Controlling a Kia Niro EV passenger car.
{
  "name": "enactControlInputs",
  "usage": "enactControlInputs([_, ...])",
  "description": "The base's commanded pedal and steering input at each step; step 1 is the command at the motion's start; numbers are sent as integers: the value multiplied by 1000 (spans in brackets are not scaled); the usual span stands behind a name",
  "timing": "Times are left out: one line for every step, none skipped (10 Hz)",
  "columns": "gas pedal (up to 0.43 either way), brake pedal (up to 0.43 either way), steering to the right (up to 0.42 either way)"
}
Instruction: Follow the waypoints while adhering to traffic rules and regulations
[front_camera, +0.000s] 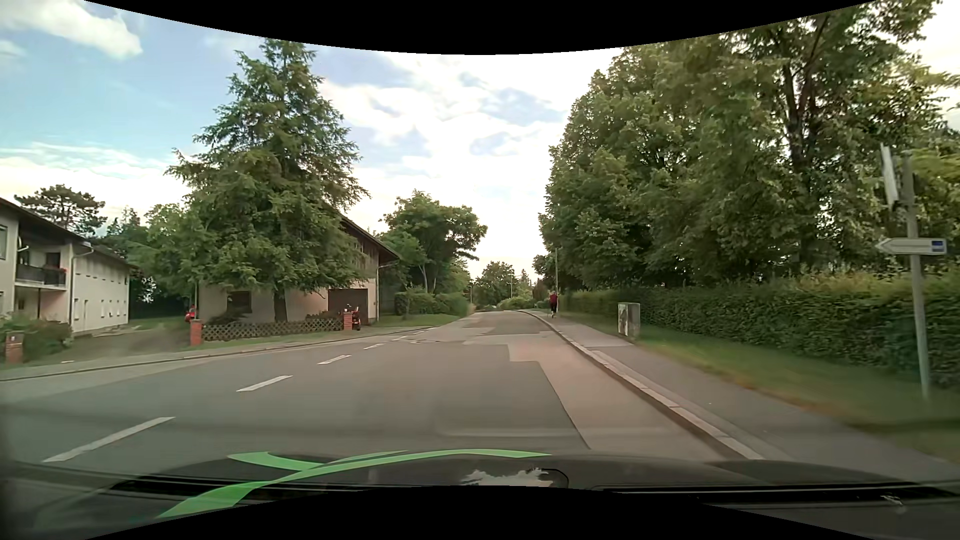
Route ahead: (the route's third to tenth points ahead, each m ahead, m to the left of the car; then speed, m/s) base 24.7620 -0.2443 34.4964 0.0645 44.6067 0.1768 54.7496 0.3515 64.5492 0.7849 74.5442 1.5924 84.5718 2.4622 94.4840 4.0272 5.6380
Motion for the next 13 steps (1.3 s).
enactControlInputs([169, 0, 2])
enactControlInputs([177, 0, 2])
enactControlInputs([177, 0, 3])
enactControlInputs([177, 0, 3])
enactControlInputs([177, 0, 3])
enactControlInputs([177, 0, 4])
enactControlInputs([177, 0, 4])
enactControlInputs([177, 0, -2])
enactControlInputs([177, 0, -13])
enactControlInputs([177, 0, -17])
enactControlInputs([177, 0, -18])
enactControlInputs([177, 0, -18])
enactControlInputs([177, 0, -16])
